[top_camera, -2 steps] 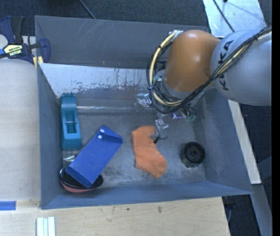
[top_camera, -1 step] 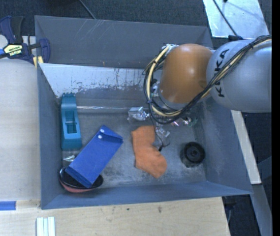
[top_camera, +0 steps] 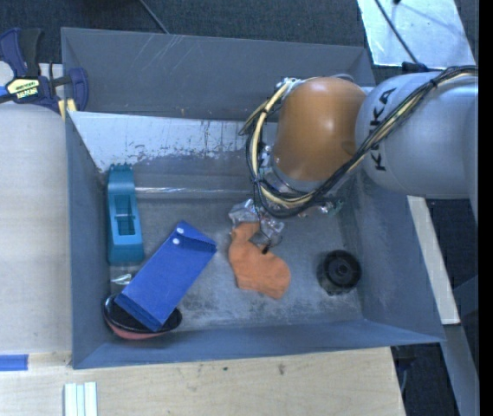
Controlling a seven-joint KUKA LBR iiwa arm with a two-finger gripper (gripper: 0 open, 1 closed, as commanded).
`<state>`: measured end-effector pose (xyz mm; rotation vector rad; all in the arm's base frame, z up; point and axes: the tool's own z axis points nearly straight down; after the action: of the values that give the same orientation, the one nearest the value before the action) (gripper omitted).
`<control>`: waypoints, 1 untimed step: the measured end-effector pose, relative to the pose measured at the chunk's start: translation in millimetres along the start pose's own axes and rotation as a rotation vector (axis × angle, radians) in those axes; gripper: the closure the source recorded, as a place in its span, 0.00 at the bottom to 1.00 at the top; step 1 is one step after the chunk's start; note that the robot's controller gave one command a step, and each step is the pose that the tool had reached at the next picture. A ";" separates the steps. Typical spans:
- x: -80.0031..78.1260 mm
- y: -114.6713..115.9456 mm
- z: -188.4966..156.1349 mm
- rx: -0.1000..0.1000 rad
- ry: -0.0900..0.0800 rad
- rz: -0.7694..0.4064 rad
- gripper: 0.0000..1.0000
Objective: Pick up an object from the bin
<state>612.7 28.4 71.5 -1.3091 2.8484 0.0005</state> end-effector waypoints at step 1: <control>0.0 0.0 0.0 0.000 0.000 0.000 1.00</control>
Offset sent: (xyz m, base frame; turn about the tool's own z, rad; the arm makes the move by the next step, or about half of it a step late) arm 0.0000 -0.0001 0.0747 0.0000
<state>612.7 28.4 71.5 -1.3085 2.8488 0.0007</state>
